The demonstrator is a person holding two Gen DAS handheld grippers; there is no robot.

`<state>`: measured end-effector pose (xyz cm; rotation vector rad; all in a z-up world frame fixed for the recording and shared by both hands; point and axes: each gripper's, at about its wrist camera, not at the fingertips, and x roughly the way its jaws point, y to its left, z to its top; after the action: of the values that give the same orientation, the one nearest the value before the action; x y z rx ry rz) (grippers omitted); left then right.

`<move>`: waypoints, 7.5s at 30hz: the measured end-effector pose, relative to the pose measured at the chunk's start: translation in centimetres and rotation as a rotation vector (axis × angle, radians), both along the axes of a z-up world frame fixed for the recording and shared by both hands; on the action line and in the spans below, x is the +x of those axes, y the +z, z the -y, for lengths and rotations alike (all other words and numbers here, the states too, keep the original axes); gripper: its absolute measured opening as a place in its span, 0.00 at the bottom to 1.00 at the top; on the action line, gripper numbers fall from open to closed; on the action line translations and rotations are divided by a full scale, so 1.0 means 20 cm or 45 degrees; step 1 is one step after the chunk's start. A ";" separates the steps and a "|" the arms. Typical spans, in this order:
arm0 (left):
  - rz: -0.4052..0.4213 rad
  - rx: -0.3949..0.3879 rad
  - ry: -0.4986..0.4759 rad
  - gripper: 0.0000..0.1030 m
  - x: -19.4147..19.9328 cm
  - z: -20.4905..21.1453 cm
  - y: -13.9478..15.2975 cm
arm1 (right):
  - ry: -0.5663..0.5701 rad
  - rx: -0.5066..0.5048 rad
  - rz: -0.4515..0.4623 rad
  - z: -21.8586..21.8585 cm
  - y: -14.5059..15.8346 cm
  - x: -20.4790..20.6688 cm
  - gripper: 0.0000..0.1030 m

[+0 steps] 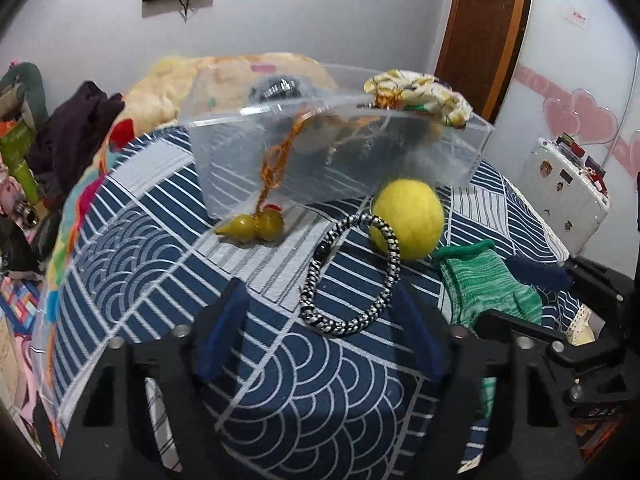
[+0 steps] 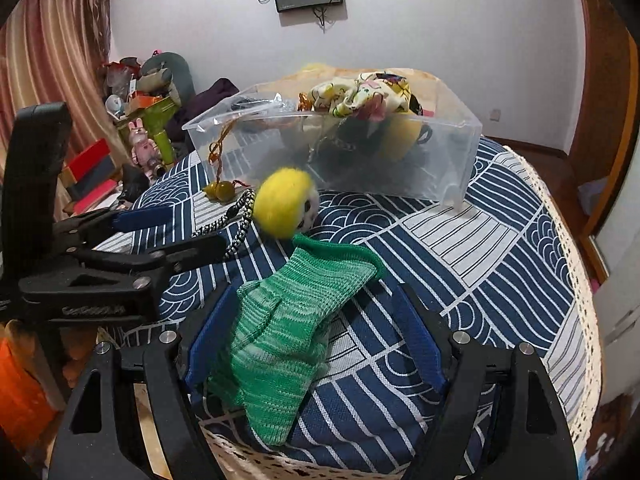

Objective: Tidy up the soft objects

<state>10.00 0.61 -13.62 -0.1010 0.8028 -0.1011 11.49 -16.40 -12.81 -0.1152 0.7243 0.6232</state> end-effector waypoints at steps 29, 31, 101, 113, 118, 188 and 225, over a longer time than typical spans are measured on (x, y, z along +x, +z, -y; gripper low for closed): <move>0.208 -0.006 -0.026 0.05 -0.11 -0.02 0.23 | -0.035 0.065 0.126 0.04 0.13 -0.04 0.10; 0.230 -0.012 -0.022 0.05 -0.10 -0.03 0.26 | -0.045 0.073 0.146 0.05 0.16 -0.04 0.10; 0.131 -0.063 -0.157 0.56 0.10 0.14 0.20 | -0.195 0.081 0.224 0.10 0.28 0.15 0.59; 0.092 -0.075 -0.172 0.34 0.13 0.18 0.13 | -0.187 0.108 0.213 0.10 0.26 0.12 0.59; 0.169 -0.085 -0.144 0.34 0.08 0.12 0.23 | -0.180 0.107 0.223 0.10 0.26 0.11 0.59; 0.740 -0.011 0.100 0.87 -0.32 -0.05 0.91 | -0.190 0.307 0.632 0.04 0.71 -0.13 0.89; 0.740 -0.006 0.115 0.89 -0.35 -0.06 0.90 | -0.192 0.328 0.655 0.05 0.73 -0.17 0.95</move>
<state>3.06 1.74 4.33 -0.1046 0.2173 -0.0426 8.03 -17.40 1.72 0.0191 0.1510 0.5075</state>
